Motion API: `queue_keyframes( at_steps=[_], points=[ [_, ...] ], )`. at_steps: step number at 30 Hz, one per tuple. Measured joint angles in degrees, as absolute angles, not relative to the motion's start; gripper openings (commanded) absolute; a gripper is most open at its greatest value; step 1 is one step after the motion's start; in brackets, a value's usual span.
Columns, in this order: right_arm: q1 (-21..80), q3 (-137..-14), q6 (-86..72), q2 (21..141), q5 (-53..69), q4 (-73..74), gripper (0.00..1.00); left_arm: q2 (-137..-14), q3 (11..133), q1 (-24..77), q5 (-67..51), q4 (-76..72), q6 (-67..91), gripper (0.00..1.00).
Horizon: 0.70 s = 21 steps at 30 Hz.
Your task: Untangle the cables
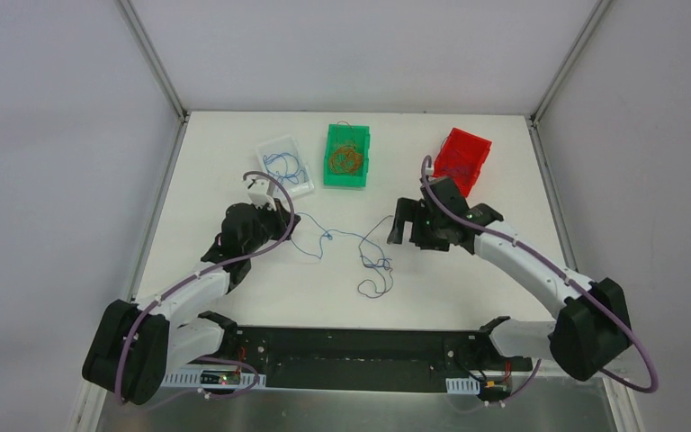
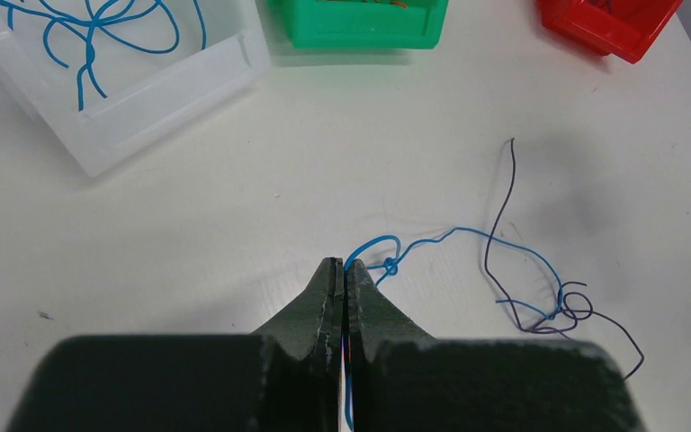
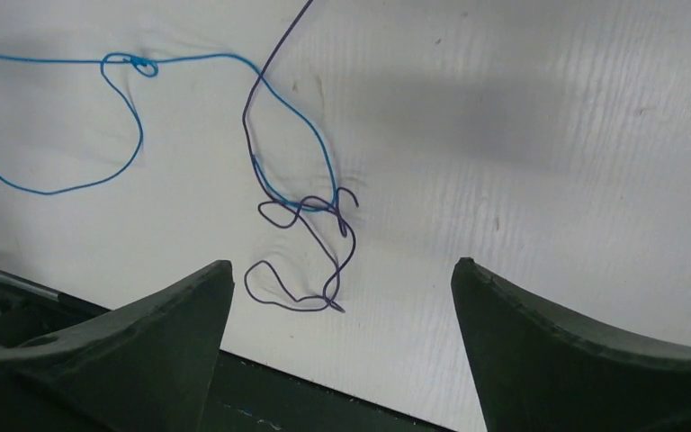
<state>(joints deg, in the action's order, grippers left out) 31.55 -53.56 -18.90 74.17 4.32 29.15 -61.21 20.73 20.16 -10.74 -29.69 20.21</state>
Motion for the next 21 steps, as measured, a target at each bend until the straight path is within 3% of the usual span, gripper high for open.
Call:
queue_keyframes(
  at_steps=[8,18,20,21],
  points=[
    [41.71,-48.6,-23.38,71.77,-1.34,27.46,0.85,-62.0,21.1,20.16,-12.21,-29.67,20.21,0.0],
    [54.52,-52.05,-20.86,85.97,-8.69,26.59,0.93,-63.13,21.39,20.16,-13.52,-29.69,20.14,0.0],
    [56.05,-52.9,-20.29,87.7,-9.5,26.59,0.86,-63.24,21.39,20.16,-13.54,-29.69,20.12,0.0],
    [56.53,-53.15,-20.12,88.42,-9.89,26.57,0.77,-63.29,21.39,20.16,-13.54,-29.69,20.12,0.0]
  ],
)
